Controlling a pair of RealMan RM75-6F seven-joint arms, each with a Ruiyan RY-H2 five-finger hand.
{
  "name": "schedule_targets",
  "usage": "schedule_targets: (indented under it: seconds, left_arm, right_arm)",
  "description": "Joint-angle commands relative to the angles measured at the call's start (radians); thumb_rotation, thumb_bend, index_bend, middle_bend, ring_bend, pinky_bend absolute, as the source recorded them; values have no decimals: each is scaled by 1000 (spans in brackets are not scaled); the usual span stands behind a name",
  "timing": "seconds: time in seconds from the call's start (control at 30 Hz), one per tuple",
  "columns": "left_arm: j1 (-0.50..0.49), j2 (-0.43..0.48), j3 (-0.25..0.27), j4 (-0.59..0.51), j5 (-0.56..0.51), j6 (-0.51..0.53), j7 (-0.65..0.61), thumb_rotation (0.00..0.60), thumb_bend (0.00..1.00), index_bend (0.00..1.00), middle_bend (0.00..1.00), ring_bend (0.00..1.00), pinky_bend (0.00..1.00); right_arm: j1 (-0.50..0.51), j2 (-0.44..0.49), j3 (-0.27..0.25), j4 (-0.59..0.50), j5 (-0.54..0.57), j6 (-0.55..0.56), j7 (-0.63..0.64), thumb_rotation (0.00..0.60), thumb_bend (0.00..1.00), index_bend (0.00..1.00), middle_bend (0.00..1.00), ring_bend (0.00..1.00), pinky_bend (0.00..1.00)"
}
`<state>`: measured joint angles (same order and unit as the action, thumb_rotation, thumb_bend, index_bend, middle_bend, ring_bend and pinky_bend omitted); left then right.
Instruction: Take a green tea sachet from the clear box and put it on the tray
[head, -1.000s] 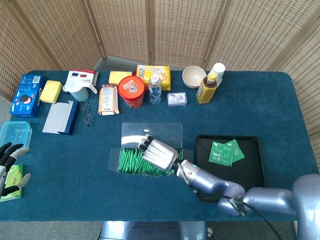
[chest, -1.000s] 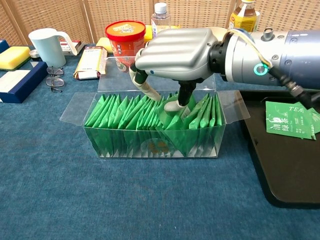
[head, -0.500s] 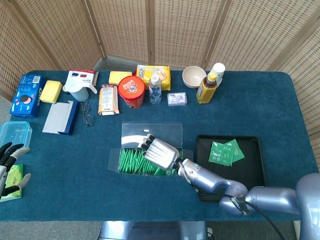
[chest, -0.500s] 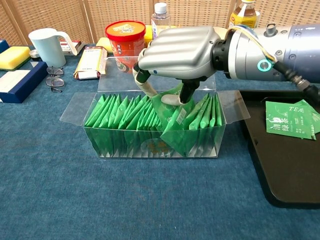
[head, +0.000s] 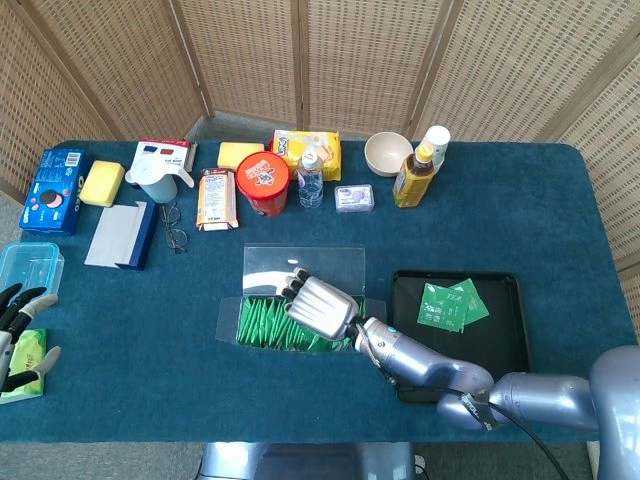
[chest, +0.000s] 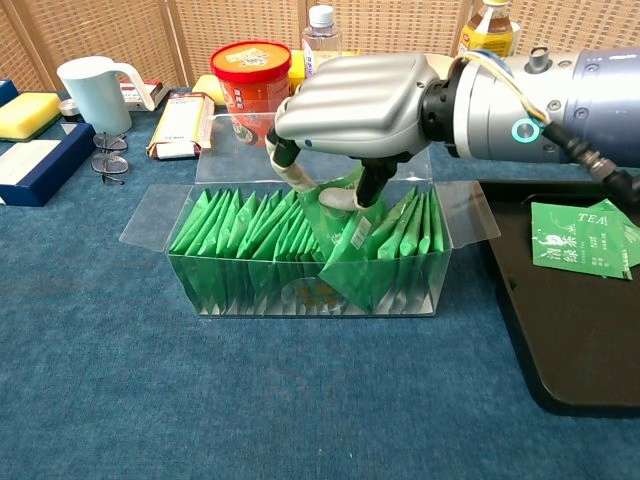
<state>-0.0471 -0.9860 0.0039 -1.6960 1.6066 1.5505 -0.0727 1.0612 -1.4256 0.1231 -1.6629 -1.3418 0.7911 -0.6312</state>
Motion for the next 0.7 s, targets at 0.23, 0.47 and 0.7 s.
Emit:
schedule_targets:
  seconds: [0.23,0.47,0.7]
  left_arm:
    - [0,-2,0,3,-1,-1,-3,600,265,194,165,66,248]
    - [-3,-7,0,2,1,-4,-3,600,265,194,165,66,248]
    - [0,-11,4,-6,5,-1,-1,600,265,194,165,66,247]
  right_arm:
    - [-12,16,8,-12,1,26,21,600,518,677,358,244,250]
    - [-71,113,15,-82,-15,113,63,600,526,685,362,250,253]
    - [-152,228,14,-165,-61,217,123,600,527,683,362,251,253]
